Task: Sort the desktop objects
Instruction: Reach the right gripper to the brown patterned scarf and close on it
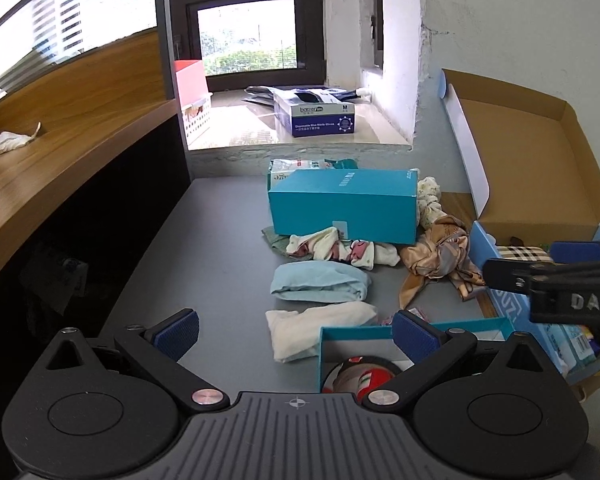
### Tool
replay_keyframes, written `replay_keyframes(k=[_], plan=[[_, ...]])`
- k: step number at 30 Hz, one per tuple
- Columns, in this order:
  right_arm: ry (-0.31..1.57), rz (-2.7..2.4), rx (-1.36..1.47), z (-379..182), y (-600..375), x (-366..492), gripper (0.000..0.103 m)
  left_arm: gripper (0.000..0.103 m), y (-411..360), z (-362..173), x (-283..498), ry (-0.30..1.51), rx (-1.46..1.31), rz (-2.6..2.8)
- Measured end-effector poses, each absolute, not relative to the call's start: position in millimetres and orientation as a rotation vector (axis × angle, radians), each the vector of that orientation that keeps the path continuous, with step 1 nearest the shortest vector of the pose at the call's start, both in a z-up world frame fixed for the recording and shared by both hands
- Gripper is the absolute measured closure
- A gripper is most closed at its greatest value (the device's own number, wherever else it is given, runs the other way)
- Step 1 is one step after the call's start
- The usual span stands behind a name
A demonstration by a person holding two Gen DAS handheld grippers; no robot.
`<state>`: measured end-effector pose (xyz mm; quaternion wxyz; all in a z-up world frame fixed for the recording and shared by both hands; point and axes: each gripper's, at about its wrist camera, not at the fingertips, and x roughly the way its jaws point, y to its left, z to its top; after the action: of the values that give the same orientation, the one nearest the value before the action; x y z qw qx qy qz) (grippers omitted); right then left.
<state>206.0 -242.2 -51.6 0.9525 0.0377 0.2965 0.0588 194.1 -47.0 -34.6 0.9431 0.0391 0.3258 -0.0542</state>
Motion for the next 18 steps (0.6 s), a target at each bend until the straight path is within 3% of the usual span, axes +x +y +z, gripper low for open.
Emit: replay_keyframes(k=[7, 11, 18], plan=[[0.683, 0.176, 0.053, -52.9, -254.6, 252.9, 0.012, 0.0, -48.8, -40.8, 208.1, 0.718, 0.01, -0.104], [0.727, 0.2, 0.047, -60.1, -259.0, 276.1, 0.02, 0.0, -51.9, -44.4, 211.5, 0.73, -0.003, -0.096], [0.742, 0.217, -0.004, -72.9, -254.6, 302.1, 0.02, 0.0, -59.4, -46.5, 215.7, 0.729, 0.035, -0.086]])
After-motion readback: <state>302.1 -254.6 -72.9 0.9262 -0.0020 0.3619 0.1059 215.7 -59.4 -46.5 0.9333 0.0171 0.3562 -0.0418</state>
